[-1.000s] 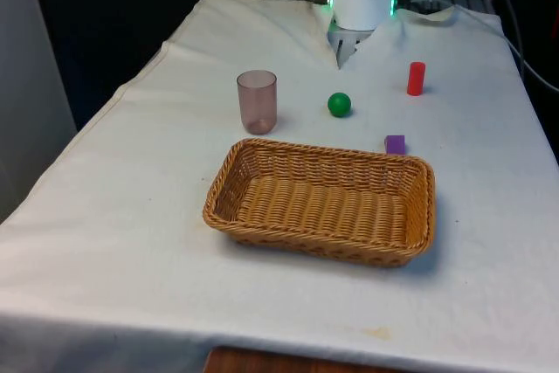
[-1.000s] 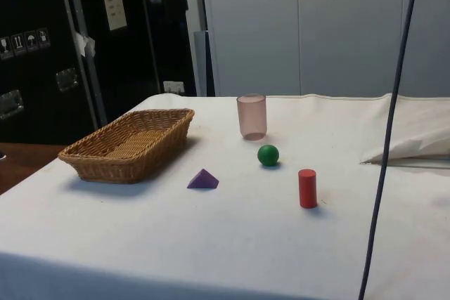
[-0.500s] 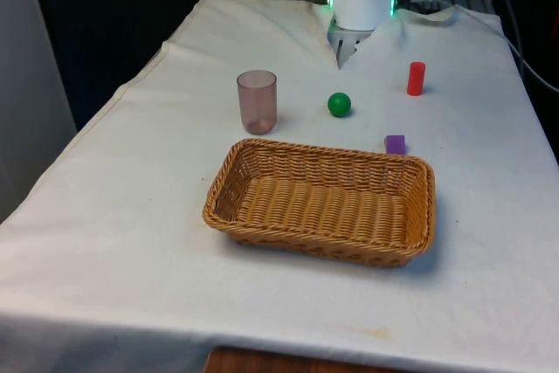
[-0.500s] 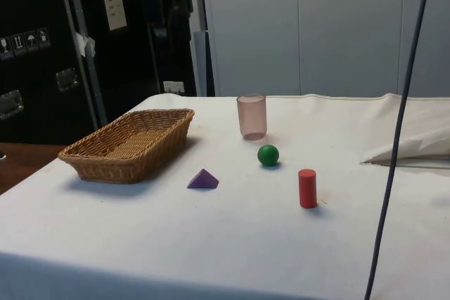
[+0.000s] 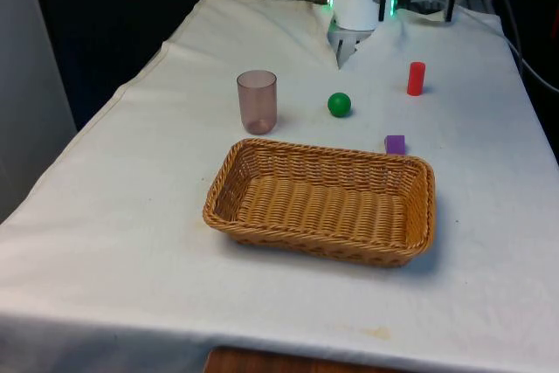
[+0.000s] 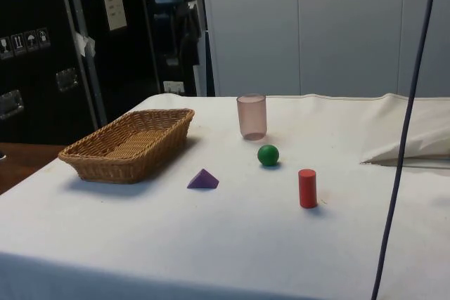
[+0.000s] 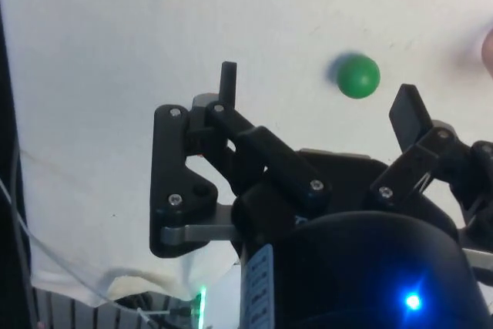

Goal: Pick up the triangular block and place it into the basket.

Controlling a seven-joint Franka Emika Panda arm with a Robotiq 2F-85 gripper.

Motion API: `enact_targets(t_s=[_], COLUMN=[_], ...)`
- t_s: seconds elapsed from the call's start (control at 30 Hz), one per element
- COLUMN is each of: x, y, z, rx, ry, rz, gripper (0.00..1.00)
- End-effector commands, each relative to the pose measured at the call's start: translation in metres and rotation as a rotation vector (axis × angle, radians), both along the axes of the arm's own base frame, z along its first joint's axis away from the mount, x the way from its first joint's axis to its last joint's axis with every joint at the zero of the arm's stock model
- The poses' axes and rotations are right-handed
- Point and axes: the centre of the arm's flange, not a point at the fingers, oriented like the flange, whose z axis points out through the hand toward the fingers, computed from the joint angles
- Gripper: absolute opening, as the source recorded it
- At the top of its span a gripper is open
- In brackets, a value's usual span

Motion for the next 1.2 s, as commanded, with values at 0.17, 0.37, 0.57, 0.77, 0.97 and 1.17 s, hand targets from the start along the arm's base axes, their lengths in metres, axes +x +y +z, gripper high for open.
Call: enact_targets(t_s=[0.17, 0.37, 0.57, 0.77, 0.97, 1.17], x=[-0.004, -0.007, -0.008, -0.008, -0.008, -0.009], y=[0.000, -0.001, 0.002, 0.007, 0.015, 0.014], z=[-0.017, -0.031, -0.048, -0.062, -0.084, -0.095], rx=[-0.025, -0.037, -0.038, -0.028, -0.028, -0.026], ry=[-0.010, -0.014, -0.025, -0.029, -0.048, -0.055], rz=[0.004, 0.011, 0.015, 0.025, 0.021, 0.006], gripper=[1.00, 1.00, 1.00, 1.00, 1.00, 1.00])
